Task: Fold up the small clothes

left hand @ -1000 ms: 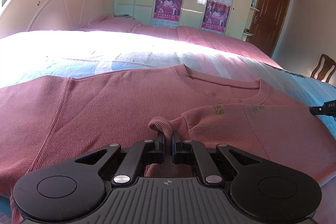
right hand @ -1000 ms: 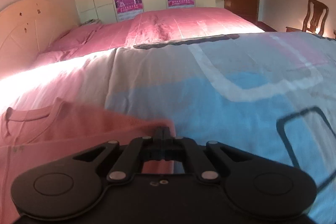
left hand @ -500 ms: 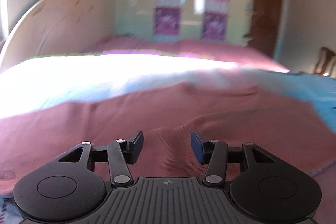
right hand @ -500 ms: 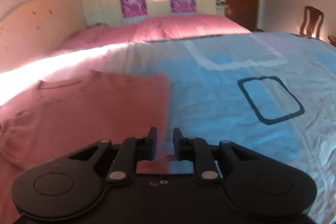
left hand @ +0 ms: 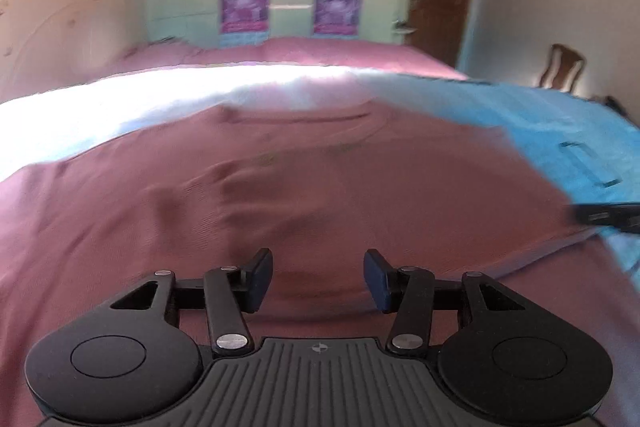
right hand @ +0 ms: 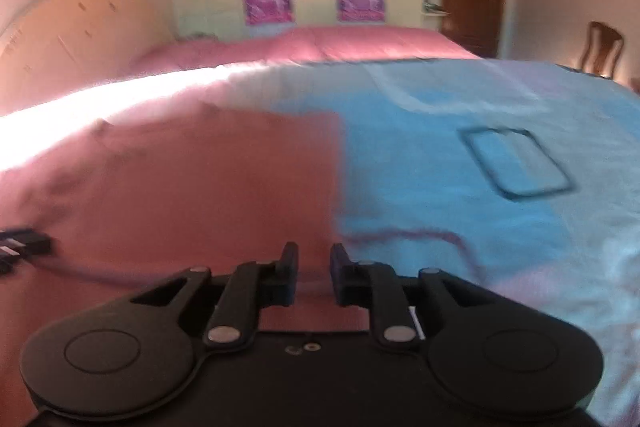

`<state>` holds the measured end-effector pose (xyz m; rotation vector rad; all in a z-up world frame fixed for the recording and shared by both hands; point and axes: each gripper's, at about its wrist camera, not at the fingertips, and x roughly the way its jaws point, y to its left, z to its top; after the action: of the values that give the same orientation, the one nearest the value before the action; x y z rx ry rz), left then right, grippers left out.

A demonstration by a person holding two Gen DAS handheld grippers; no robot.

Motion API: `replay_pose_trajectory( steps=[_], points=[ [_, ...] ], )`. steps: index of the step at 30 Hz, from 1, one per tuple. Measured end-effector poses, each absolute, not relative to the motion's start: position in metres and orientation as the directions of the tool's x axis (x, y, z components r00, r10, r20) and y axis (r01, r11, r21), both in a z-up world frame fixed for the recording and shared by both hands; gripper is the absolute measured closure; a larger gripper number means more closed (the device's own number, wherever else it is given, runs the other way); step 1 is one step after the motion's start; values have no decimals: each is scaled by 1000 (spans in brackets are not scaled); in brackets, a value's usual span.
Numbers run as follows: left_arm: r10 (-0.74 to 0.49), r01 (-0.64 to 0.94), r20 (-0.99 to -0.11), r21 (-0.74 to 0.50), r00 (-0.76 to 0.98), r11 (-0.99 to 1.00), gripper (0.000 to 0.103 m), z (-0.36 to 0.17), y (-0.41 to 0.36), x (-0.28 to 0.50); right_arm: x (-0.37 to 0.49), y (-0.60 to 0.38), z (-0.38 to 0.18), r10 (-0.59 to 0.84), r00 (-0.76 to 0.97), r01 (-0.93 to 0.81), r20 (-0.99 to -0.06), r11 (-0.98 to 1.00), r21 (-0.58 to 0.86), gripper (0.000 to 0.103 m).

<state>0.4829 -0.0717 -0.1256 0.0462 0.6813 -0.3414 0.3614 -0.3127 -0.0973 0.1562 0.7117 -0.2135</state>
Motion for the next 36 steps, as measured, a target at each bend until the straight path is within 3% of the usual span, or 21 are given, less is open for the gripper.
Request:
replay_pose_trajectory(
  steps=[3, 6, 8, 11, 13, 17, 19, 20, 21, 23, 27, 31, 36],
  points=[
    [-287, 336, -662, -57, 692, 940, 54, -129, -95, 491, 388, -277, -111, 9, 708, 123, -707, 983, 135, 82],
    [-240, 244, -646, -85, 725, 966, 54, -124, -67, 496, 390, -278, -117, -15, 716, 82, -698, 995, 63, 82],
    [-201, 178, -615, -99, 763, 979, 54, -116, -49, 506, 395, -303, -109, -78, 722, 177, -688, 981, 74, 82],
    [-189, 191, -644, -67, 742, 979, 54, -117, -59, 540, 428, -324, -96, -133, 735, 259, -665, 961, 94, 79],
    [-180, 220, -659, -22, 730, 975, 54, -121, -75, 557, 458, -316, -93, -109, 747, 224, -656, 970, 94, 75],
    [-145, 200, -649, 11, 747, 980, 54, -130, -77, 574, 503, -295, -104, -36, 728, 96, -685, 994, 49, 76],
    [-126, 168, -640, 5, 758, 986, 54, -128, -58, 570, 511, -317, -109, -159, 702, 192, -694, 981, -30, 81],
    [-103, 145, -634, 15, 766, 989, 54, -127, -47, 564, 507, -338, -110, -201, 686, 267, -700, 964, -15, 90],
    [-58, 101, -642, 31, 765, 994, 54, -125, -35, 558, 501, -359, -110, -212, 673, 324, -708, 946, 25, 92],
    [-88, 76, -623, -45, 777, 996, 54, -117, -18, 546, 483, -375, -100, -214, 678, 356, -704, 933, 59, 74],
    [-156, 133, -544, -81, 825, 988, 54, -101, -32, 491, 436, -342, -78, -134, 733, 223, -667, 974, 50, 73],
    [-172, 173, -604, -56, 778, 983, 54, -114, -56, 472, 405, -307, -86, -78, 709, 160, -701, 986, 52, 74],
    [-110, 131, -632, -13, 767, 991, 54, -122, -55, 470, 402, -297, -104, -146, 662, 207, -735, 978, -8, 75]
  ],
)
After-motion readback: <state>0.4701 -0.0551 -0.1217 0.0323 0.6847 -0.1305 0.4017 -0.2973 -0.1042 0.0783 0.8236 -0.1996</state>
